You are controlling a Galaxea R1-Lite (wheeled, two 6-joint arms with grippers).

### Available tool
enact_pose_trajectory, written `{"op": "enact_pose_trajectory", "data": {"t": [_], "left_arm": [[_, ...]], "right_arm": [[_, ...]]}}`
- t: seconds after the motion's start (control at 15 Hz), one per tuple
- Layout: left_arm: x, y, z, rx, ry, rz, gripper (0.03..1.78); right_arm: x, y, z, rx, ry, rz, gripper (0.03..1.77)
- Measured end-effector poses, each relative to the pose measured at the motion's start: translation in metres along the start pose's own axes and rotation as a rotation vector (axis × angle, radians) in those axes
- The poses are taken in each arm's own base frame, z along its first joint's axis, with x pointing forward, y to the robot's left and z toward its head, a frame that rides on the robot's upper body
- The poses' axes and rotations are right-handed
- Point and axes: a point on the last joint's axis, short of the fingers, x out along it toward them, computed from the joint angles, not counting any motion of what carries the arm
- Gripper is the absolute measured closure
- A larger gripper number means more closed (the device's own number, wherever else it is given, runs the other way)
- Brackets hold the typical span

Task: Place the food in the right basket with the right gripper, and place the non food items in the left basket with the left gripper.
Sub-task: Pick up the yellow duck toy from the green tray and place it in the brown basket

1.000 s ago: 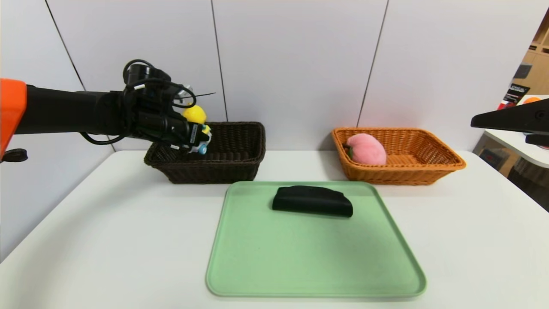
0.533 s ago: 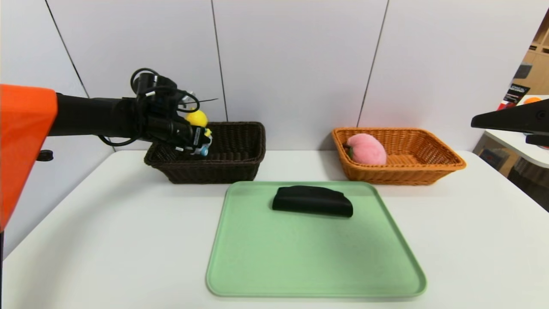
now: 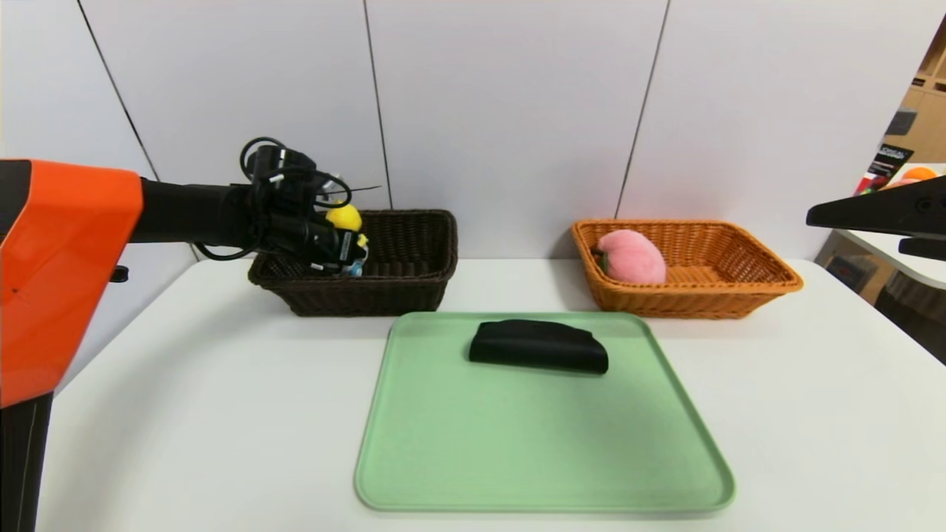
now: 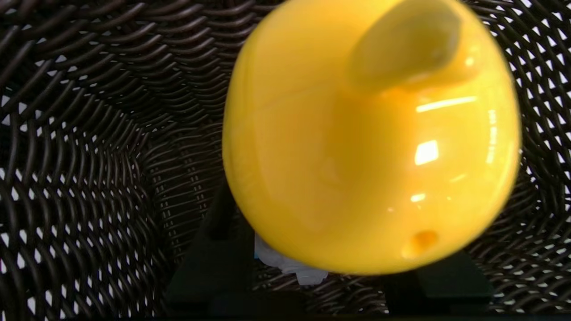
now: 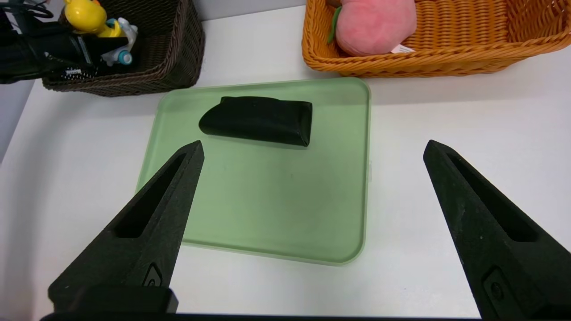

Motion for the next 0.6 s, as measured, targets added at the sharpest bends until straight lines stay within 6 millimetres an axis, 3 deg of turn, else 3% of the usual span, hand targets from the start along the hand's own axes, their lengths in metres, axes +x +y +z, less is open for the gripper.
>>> {"op": "enact_pose_trajectory", "data": {"t": [0.6], "left_arm": [[0.013, 0.002, -0.004, -0.009, 0.015, 0.001, 1.06]], "right_arm": [[0.003, -0.001, 0.001, 0.006, 0.009, 0.002, 0.1]]}}
